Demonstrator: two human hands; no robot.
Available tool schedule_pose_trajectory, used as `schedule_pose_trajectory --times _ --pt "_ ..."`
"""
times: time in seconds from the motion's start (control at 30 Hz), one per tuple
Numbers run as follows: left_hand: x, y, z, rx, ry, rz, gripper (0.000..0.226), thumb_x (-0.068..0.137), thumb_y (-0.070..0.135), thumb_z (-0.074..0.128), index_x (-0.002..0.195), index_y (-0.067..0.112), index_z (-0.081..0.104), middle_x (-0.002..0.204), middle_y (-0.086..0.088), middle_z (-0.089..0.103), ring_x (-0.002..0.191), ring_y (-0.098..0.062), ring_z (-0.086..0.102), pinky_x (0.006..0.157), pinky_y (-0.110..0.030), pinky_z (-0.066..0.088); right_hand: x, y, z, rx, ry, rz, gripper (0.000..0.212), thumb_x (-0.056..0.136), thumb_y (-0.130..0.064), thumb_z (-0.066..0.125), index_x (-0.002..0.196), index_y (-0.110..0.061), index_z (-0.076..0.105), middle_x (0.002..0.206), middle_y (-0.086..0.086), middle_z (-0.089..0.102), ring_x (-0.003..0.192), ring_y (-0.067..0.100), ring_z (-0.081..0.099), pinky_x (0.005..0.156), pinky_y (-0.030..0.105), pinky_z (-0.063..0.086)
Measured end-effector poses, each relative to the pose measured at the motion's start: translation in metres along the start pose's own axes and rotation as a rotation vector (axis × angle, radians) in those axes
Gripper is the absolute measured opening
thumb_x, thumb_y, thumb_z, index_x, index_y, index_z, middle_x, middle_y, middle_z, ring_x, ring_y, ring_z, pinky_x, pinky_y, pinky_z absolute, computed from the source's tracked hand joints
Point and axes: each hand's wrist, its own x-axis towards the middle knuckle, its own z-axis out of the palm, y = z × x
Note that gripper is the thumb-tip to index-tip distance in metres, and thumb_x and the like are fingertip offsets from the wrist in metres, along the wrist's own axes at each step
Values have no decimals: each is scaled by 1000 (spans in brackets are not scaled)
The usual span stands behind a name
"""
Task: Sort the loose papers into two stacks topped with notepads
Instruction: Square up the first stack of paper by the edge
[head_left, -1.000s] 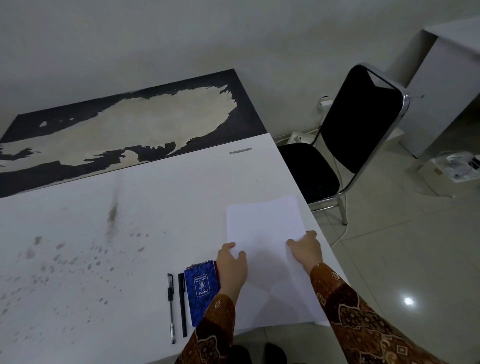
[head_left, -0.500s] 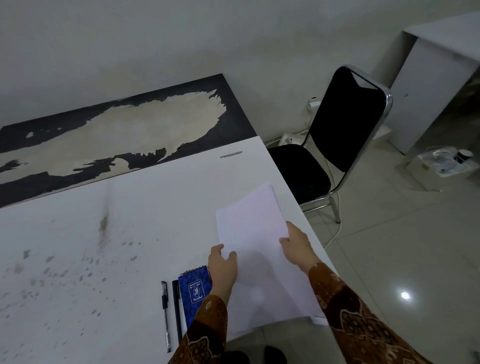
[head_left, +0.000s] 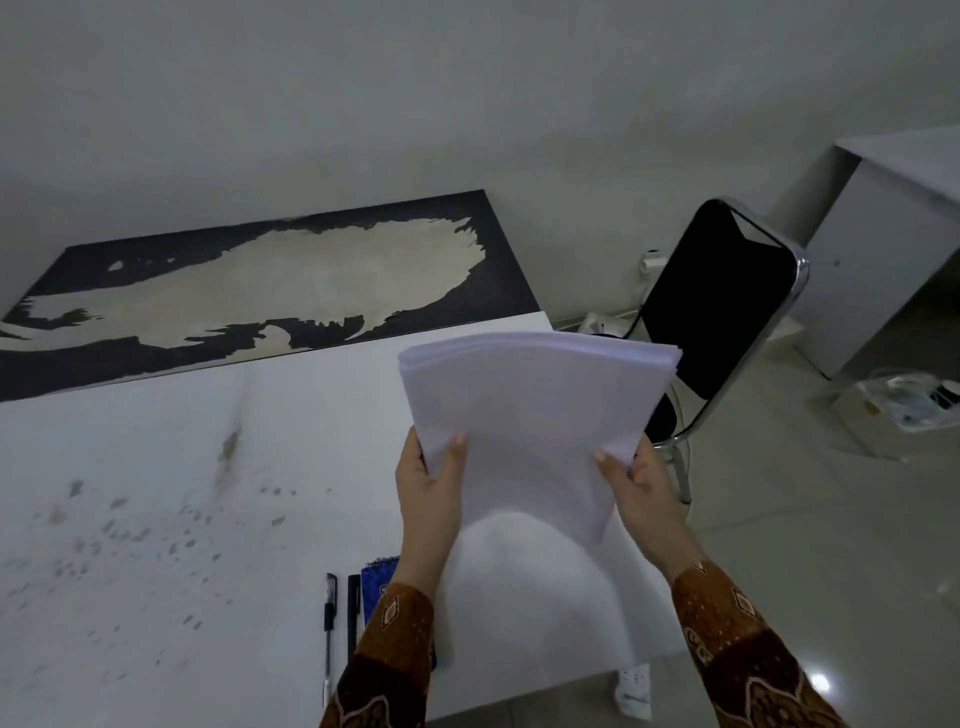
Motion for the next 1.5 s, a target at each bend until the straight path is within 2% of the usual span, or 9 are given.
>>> schedule_pose_trajectory --times 0.23,0.43,0.5,0.6,0.77,0.9,1.13,1.3,1.5 --pt "-12 -16 -9 16 -7 -68 22 90 18 61 111 27 62 105 6 71 98 -14 68 76 -30 58 -13 20 2 -44 47 30 36 95 -4 49 131 -6 48 120 3 64 106 9 64 90 23 53" --pt "-20 -11 -10 9 7 -65 24 87 18 66 109 28 60 103 6 68 93 -8 67 68 -19 55 -15 3 6 -55 37 20 46 85 -20 66 128 -22 49 119 -3 63 107 10 63 83 21 55" --pt "-20 0 -8 -3 7 6 23 85 28 68 106 31 59 100 8 68 92 -5 66 70 -18 53 -11 -19 11 -33 86 -47 46 81 -34 72 121 -26 52 112 -4 64 100 7 64 79 23 55" --pt "-14 21 -5 14 28 127 30 78 45 63 103 29 57 97 7 64 90 -6 63 72 -20 53 -4 -55 25 33 256 -98 37 77 -52 59 95 -19 59 88 -4 63 77 7 61 67 22 52" --pt "-1 49 10 43 185 188 34 87 46 62 96 14 55 87 6 57 70 6 55 57 -9 45 2 -70 44 85 484 -28 34 94 -33 54 66 -16 47 57 -15 52 51 -4 51 52 17 42" --pt "3 56 19 84 278 96 28 92 35 58 76 12 54 70 4 55 58 2 49 53 -12 44 -2 -71 47 62 514 -53 23 94 -21 52 75 -9 54 65 -12 51 52 -8 50 55 21 36" --pt "5 53 20 78 320 69 35 101 27 40 78 10 60 73 2 57 66 -6 54 54 -15 45 -6 -71 51 -32 536 -135 32 99 -26 45 71 -15 56 63 -4 50 52 -1 49 46 13 37" --pt "4 55 25 87 381 78 38 102 23 33 85 6 63 84 0 62 76 -8 55 53 -10 45 -6 -68 50 -103 537 -174 33 101 -25 39 80 -7 58 66 -4 51 54 -4 51 47 8 36" --pt "7 57 24 164 374 122 16 96 28 52 95 16 61 91 8 62 84 0 56 75 -13 46 -5 -66 49 -120 507 -203 26 99 -27 46 82 -9 57 69 -8 49 57 -1 43 53 11 35"
